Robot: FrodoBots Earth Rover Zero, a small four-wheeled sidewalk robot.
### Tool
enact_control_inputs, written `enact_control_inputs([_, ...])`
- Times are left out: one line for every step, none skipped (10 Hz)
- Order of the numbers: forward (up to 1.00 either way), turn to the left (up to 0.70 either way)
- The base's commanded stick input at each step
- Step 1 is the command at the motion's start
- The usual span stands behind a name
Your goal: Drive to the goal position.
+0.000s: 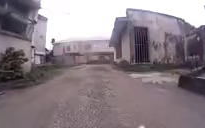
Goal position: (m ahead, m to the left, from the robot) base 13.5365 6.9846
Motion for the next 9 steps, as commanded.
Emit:
enact_control_inputs([0.30, 0.00])
enact_control_inputs([0.30, 0.00])
enact_control_inputs([0.30, 0.00])
enact_control_inputs([0.30, 0.00])
enact_control_inputs([0.30, 0.00])
enact_control_inputs([0.30, 0.00])
enact_control_inputs([0.30, 0.00])
enact_control_inputs([0.30, 0.00])
enact_control_inputs([0.30, 0.00])
